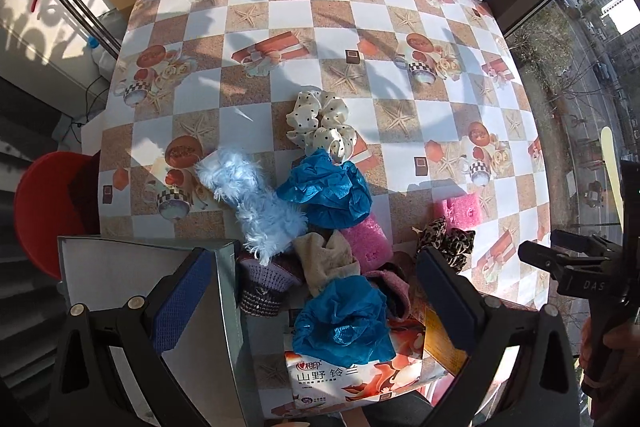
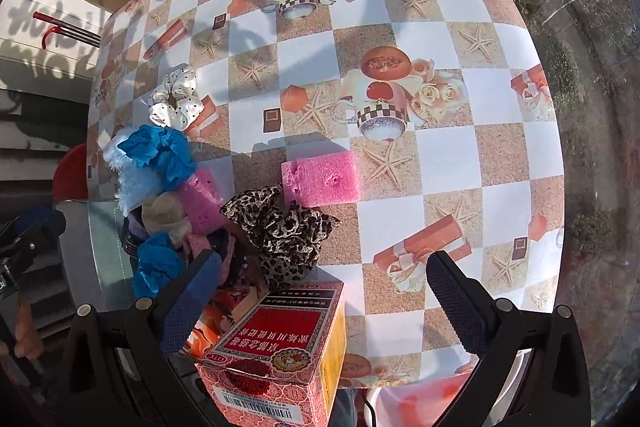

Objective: Organize soft objects
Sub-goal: 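Grasp the white polka-dot scrunchie with the left tool while the right tool grasps the pink sponge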

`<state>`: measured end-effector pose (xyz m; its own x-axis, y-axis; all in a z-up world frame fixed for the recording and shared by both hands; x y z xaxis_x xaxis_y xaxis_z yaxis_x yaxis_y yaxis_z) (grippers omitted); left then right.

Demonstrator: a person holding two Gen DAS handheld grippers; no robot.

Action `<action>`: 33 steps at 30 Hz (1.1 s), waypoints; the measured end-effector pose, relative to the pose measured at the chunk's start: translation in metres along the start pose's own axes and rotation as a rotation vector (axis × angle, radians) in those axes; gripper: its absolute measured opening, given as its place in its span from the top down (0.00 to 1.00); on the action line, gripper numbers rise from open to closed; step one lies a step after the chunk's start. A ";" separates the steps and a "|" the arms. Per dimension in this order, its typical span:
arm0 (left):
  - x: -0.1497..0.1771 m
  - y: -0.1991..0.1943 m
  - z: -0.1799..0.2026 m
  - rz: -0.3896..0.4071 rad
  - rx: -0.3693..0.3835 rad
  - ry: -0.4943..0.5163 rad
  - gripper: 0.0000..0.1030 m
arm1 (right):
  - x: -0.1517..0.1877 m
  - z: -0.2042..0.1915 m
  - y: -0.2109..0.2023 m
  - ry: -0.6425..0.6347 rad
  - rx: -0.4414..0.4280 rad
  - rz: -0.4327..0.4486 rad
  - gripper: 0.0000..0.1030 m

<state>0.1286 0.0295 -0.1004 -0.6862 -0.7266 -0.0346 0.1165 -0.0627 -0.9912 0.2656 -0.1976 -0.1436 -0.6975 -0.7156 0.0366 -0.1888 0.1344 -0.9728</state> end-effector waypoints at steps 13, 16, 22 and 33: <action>-0.090 0.106 0.021 -0.059 -0.105 -0.082 0.01 | -0.056 -0.003 0.091 -0.085 -0.021 -0.151 0.00; -0.093 0.124 0.022 -0.078 -0.141 -0.080 0.01 | -0.063 -0.005 0.109 -0.110 -0.012 -0.187 0.00; -0.091 0.154 0.022 -0.124 -0.172 -0.089 0.01 | -0.060 0.012 0.129 -0.128 0.047 -0.234 0.00; -0.094 0.184 0.049 -0.137 -0.153 -0.045 0.11 | -0.018 0.107 0.096 0.173 0.005 -0.134 0.00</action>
<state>0.2498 0.0530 -0.2734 -0.6549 -0.7485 0.1046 -0.0889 -0.0611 -0.9942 0.3341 -0.2454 -0.2625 -0.7750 -0.5982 0.2037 -0.2845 0.0424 -0.9577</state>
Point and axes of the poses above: each gripper's, at about its wrist camera, not at the fingertips, and y roughly the way its jaws point, z to its right, x to its underside, the point moved 2 cm from there along y, roughly the way its jaws point, and after that the axes turned 13 degrees about -y, right-handed, at the moved point
